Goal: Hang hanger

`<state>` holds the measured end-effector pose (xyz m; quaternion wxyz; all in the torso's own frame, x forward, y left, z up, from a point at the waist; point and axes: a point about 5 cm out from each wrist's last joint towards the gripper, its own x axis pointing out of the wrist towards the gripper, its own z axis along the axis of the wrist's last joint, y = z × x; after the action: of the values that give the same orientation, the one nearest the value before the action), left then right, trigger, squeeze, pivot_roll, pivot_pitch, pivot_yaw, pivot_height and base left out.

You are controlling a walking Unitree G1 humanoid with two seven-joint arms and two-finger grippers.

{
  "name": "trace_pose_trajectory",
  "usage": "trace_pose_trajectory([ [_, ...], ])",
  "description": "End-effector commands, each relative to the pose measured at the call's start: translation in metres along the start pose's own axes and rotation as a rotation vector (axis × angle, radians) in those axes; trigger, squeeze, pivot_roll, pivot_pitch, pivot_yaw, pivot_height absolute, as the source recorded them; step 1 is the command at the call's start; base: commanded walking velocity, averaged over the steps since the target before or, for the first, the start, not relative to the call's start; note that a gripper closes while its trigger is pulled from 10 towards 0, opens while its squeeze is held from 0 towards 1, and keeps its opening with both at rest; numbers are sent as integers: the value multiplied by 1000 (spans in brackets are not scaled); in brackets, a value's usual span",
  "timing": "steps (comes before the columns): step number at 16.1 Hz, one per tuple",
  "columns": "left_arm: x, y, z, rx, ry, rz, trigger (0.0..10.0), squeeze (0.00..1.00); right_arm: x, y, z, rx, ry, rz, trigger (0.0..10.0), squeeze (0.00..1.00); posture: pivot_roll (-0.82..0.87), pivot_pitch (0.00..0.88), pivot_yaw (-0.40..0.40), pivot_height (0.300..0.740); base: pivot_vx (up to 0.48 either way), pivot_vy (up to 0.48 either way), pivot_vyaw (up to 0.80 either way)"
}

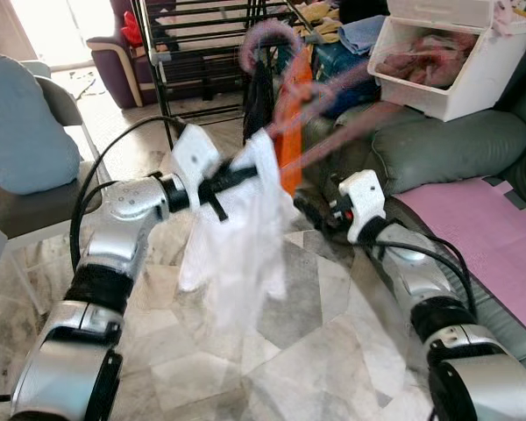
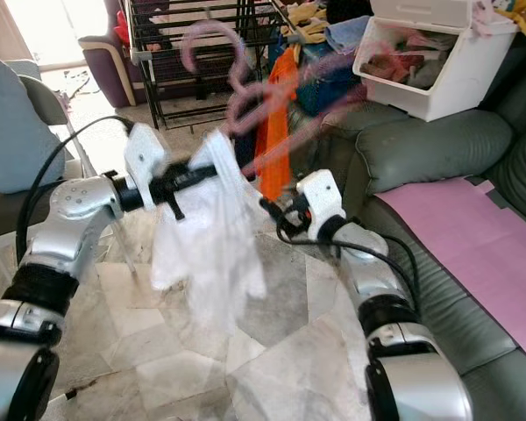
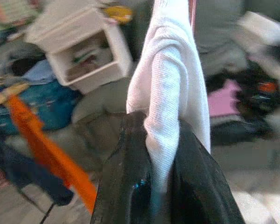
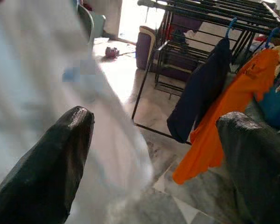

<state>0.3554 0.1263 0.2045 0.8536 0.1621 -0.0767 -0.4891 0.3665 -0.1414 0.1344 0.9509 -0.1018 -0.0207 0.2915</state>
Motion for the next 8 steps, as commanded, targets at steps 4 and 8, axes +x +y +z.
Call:
trace_pose_trajectory([
  [4,0,-9,22,6,-57,-89,0,0,0,3,-7,44,45,6,10000,0,-62,0,12,740,0,0,0],
  [8,10,-13,36,41,-103,-89,0,0,-4,12,-27,130,156,62,10000,0,-62,0,5,740,0,0,0],
])
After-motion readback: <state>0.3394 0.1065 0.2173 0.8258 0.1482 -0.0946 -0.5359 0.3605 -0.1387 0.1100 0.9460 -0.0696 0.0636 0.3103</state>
